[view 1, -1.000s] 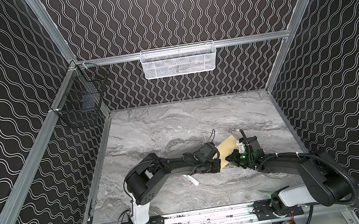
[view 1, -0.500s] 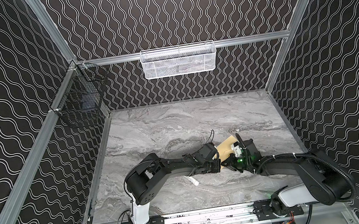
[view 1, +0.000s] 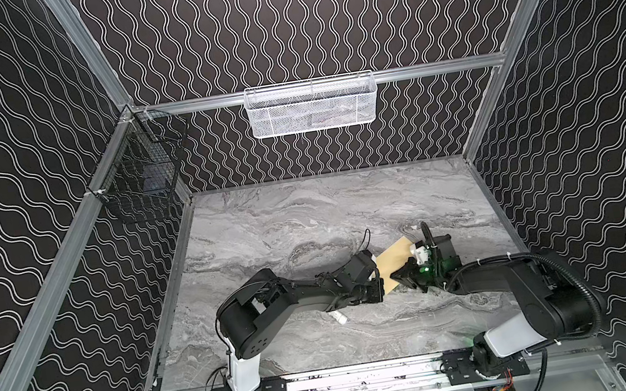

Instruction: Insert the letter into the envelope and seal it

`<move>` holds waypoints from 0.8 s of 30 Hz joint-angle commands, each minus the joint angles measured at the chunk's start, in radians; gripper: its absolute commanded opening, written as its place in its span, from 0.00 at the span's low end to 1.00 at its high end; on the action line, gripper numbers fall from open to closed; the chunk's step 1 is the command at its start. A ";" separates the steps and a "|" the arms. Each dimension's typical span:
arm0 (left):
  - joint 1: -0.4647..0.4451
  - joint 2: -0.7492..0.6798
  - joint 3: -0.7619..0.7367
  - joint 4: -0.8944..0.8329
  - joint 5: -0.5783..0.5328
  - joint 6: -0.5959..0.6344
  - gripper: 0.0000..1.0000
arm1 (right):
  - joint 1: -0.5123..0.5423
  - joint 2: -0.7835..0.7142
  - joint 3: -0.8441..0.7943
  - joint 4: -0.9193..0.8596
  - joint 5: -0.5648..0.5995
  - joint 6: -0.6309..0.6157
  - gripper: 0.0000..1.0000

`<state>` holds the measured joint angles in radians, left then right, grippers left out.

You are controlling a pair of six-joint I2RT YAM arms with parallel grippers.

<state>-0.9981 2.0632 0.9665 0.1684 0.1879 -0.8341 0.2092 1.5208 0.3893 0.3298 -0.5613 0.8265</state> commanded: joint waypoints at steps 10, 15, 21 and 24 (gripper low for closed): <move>-0.002 0.015 -0.033 -0.123 -0.006 -0.027 0.00 | -0.177 0.044 0.014 -0.045 0.074 -0.028 0.04; -0.002 0.013 -0.036 -0.121 -0.009 -0.030 0.00 | -0.221 0.045 0.006 -0.011 0.063 -0.007 0.04; -0.001 0.004 -0.045 -0.119 -0.012 -0.035 0.00 | -0.223 0.002 0.029 -0.082 0.116 -0.013 0.04; 0.001 0.002 -0.047 -0.116 -0.013 -0.038 0.00 | -0.223 -0.030 0.047 -0.145 0.160 -0.017 0.04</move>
<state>-0.9977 2.0579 0.9318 0.2283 0.1879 -0.8619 -0.0135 1.5089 0.4221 0.2928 -0.4988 0.8040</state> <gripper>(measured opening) 0.051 0.049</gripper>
